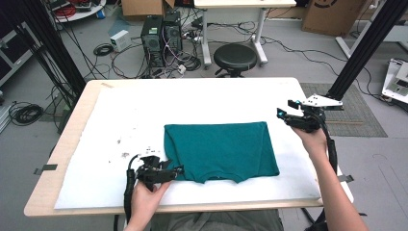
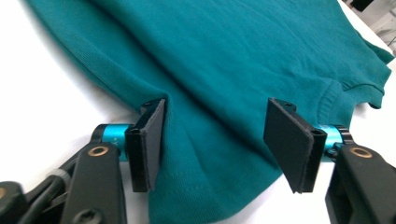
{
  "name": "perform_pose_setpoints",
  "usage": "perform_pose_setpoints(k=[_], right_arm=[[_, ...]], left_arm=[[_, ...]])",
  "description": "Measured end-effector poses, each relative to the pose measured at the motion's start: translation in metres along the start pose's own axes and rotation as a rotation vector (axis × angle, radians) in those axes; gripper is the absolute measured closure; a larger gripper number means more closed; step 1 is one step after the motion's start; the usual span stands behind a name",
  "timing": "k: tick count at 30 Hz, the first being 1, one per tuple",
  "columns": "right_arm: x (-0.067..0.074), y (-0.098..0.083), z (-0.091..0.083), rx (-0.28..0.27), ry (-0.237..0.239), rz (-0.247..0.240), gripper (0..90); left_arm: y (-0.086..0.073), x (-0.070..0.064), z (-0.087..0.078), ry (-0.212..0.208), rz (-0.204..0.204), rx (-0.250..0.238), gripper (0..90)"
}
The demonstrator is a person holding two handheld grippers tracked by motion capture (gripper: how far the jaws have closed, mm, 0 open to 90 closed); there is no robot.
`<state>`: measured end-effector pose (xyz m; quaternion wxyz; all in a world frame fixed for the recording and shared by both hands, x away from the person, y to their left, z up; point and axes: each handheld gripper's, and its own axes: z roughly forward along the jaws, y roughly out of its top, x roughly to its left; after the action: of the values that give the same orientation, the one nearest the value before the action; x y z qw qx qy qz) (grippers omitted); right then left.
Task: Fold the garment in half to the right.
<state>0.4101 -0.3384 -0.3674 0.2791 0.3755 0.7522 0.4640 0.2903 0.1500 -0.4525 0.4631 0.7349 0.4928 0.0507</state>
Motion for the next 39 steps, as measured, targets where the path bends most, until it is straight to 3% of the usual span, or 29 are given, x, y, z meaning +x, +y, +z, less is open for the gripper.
perform_pose_setpoints(k=[5,10,13,20,21,24,27,29,31,33,36,39], right_arm=[[0.01,0.007,0.009,0.009,0.039,-0.002,40.0],[0.025,0.021,0.023,0.008,0.111,-0.025,40.6],[0.036,0.032,0.037,0.019,0.168,-0.043,41.0],[0.073,0.067,0.084,0.033,0.366,-0.115,45.7],[0.083,0.075,0.097,0.05,0.413,-0.127,45.7],[0.104,0.086,0.123,0.074,0.493,-0.137,46.5],[0.128,0.093,0.151,0.1,0.543,-0.149,47.1],[0.145,0.096,0.171,0.153,0.555,-0.16,47.3],[0.16,0.096,0.185,0.158,0.571,-0.186,49.8],[0.177,0.097,0.205,0.214,0.588,-0.183,49.1],[0.201,0.096,0.227,0.263,0.597,-0.179,49.1],[0.221,0.092,0.243,0.301,0.594,-0.211,50.8]], left_arm=[[0.005,-0.008,0.009,0.033,0.044,0.017,46.8],[0.007,-0.009,0.014,0.054,0.064,0.02,58.9],[0.008,-0.007,0.014,0.053,0.065,0.026,66.4],[0.01,-0.004,0.015,0.044,0.064,0.03,74.3],[0.01,-0.004,0.015,0.038,0.061,0.031,74.9],[0.01,-0.003,0.016,0.033,0.065,0.033,75.9],[0.01,-0.003,0.016,0.029,0.061,0.028,76.0],[0.01,-0.003,0.015,0.029,0.064,0.029,76.0],[0.01,-0.002,0.015,0.027,0.064,0.029,76.0],[0.01,-0.002,0.016,0.022,0.064,0.03,76.0],[0.01,-0.002,0.016,0.021,0.065,0.03,76.0],[0.01,-0.002,0.016,0.02,0.066,0.029,76.0]])
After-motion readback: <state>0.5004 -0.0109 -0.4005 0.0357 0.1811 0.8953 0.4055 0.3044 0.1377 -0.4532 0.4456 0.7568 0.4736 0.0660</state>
